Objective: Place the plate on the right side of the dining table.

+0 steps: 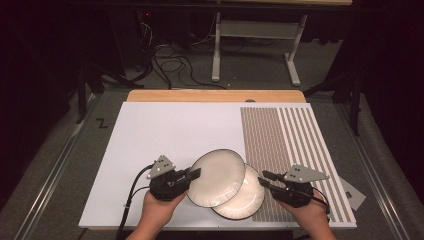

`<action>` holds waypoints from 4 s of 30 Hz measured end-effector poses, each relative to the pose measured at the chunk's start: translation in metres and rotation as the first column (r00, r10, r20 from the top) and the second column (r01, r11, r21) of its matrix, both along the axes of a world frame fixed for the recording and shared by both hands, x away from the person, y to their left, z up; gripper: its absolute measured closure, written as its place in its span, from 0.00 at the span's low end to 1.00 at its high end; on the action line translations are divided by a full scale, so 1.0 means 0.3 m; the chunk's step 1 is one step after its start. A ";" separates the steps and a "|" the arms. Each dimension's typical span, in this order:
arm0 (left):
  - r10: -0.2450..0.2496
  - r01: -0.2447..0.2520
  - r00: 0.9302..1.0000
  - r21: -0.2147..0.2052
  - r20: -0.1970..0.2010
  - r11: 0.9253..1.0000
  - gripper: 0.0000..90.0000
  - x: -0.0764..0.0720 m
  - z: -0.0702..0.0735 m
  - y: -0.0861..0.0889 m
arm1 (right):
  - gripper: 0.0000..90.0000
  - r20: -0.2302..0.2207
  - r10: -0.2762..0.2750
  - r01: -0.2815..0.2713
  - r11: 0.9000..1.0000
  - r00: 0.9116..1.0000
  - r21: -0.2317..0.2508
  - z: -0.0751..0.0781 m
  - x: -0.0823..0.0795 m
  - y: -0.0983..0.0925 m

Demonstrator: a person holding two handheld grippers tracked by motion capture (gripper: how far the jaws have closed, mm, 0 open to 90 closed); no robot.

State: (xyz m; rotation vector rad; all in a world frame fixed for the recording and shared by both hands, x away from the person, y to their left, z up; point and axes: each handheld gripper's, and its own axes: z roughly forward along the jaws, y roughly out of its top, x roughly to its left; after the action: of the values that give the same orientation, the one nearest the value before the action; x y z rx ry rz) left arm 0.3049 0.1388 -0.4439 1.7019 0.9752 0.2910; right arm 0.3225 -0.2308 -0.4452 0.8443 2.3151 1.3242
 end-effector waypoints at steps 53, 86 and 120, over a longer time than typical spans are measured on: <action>-0.061 0.049 0.988 0.087 0.140 0.995 0.87 -0.030 0.005 0.012 | 0.09 0.081 -0.024 0.015 0.994 0.996 0.109 0.021 0.002 0.037; -0.079 0.063 0.985 0.108 0.151 0.992 0.88 -0.042 0.008 0.031 | 0.65 -0.148 0.067 -0.047 0.989 0.987 0.137 -0.083 0.064 0.229; -0.079 0.065 0.980 0.079 0.180 0.995 0.89 -0.069 0.033 0.036 | 0.92 -0.162 0.089 -0.051 0.972 0.983 0.228 -0.033 0.045 0.170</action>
State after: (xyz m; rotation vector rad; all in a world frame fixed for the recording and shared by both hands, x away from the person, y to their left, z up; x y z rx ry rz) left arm 0.2841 0.1497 -0.4340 1.7388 0.7737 0.4323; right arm 0.3362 -0.1798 -0.4552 0.9889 2.3750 1.6244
